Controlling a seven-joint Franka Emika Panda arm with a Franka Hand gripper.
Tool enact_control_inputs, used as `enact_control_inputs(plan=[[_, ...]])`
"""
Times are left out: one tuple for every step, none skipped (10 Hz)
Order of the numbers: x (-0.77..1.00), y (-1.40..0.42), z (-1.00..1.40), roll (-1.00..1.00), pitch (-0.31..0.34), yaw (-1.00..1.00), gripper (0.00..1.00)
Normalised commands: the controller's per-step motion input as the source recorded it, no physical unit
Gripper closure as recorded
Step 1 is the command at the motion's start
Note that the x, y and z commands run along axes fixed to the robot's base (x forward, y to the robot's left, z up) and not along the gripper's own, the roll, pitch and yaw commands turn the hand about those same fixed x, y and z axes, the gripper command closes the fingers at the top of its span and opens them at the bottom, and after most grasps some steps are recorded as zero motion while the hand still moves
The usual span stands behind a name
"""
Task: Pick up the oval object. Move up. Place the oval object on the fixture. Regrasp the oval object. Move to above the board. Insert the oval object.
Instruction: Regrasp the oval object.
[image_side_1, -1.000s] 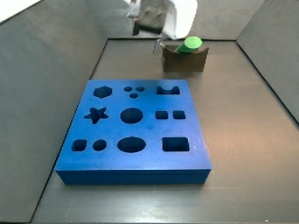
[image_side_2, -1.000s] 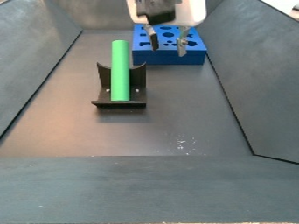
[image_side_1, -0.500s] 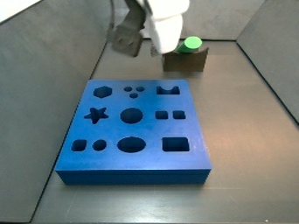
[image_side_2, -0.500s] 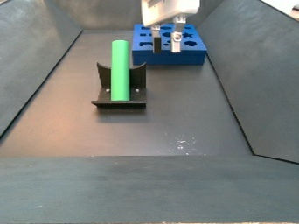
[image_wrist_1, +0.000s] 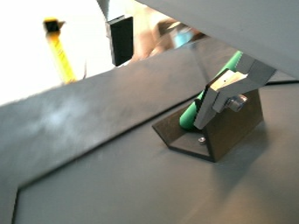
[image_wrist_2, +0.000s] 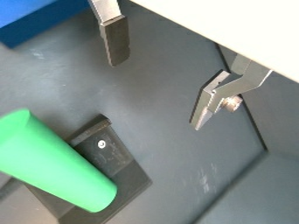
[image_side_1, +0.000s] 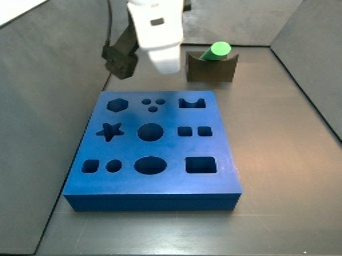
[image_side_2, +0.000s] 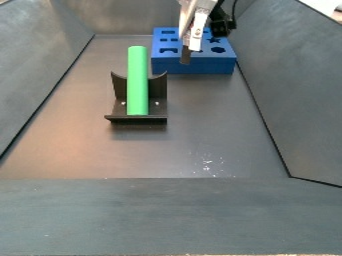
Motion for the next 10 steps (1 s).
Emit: enact_control_inputs(plan=[[0.03,-0.01,-0.04,0.51,0.659,-0.46,0.00],[0.06,-0.01,-0.02,0.32,0.702,-0.12,0.00],[0.05,-0.01,-0.02,0.28,0.687,0.01,0.00],[0.06,-0.03,-0.02,0.23,0.652,0.17,0.00],[0.07,-0.05,0.00,0.18,0.570,0.32,0.00],[0.07,-0.05,0.00,0.15,0.468,0.40,0.00],[0.07,-0.04,-0.02,0.13,0.348,0.44,0.00],[0.06,-0.04,-0.01,0.11,0.193,0.45,0.00],[0.05,-0.04,0.00,0.09,0.099,0.43,0.00],[0.05,-0.04,0.00,0.08,0.044,0.40,0.00]])
